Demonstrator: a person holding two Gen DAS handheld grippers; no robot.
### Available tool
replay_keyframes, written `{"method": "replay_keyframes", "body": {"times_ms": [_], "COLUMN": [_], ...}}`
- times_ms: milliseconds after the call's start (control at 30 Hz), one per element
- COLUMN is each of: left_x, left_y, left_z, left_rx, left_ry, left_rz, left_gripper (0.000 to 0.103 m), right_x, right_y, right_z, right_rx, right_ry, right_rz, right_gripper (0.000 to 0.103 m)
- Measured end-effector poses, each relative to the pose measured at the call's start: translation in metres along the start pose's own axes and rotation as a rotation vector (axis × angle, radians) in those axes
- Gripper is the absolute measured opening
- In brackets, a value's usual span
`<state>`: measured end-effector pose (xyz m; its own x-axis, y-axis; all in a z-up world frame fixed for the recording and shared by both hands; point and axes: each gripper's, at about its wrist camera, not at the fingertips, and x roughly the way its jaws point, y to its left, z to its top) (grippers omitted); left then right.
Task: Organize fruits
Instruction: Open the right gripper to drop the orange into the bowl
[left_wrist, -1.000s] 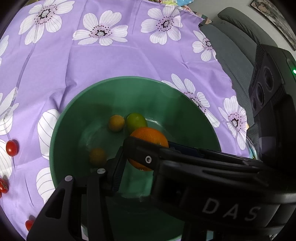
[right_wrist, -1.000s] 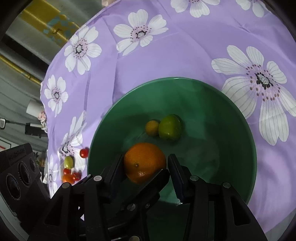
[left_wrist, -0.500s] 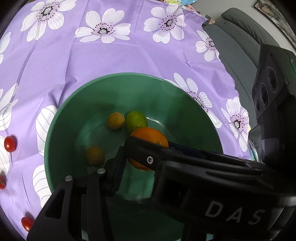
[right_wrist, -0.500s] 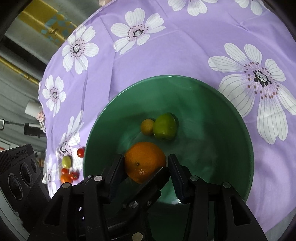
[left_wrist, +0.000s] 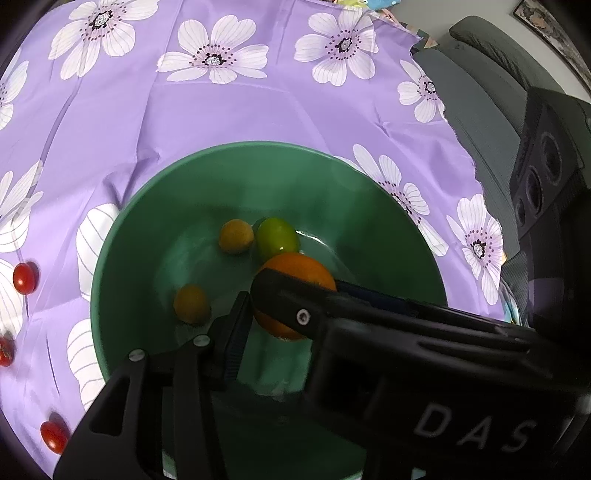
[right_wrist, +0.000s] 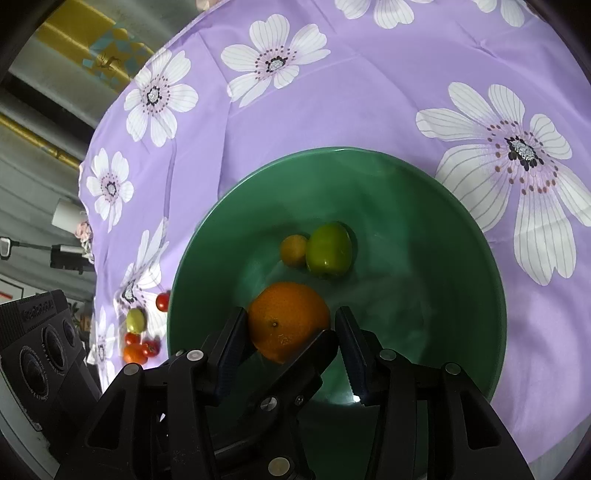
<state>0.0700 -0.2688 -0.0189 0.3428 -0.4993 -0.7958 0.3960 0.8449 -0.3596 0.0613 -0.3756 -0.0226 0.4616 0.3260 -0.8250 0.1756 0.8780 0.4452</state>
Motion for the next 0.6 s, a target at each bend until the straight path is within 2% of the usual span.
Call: {"method": "replay_keyframes", "body": {"times_ms": [133, 233, 400, 467, 600], "left_x": [-0.012, -0.025, -0.055, -0.073, -0.110], "left_y": [-0.004, -0.002, 0.012, 0.020, 0.048], "left_z": [-0.002, -0.004, -0.012, -0.019, -0.036], "left_rx": [0.034, 0.037, 0.018, 0.013, -0.036], "left_ry": [-0.046, -0.079, -0.134, -0.180, -0.286], "left_rz": [0.040, 0.076, 0.081, 0.107, 0.221], "left_gripper": [0.047, 0.051, 0.056, 0.057, 0.058], "right_x": [-0.004, -0.010, -0.020, -0.023, -0.028], "right_y": [0.005, 0.007, 0.012, 0.015, 0.026], "right_z": [-0.001, 0.000, -0.001, -0.001, -0.002], "right_rx": [-0.014, -0.019, -0.018, -0.022, -0.045], "right_ry": [-0.020, -0.042, -0.089, -0.103, -0.142], "right_rz": [-0.041, -0.033, -0.036, -0.040, -0.057], "right_gripper": [0.053, 0.056, 0.060, 0.060, 0.061]}}
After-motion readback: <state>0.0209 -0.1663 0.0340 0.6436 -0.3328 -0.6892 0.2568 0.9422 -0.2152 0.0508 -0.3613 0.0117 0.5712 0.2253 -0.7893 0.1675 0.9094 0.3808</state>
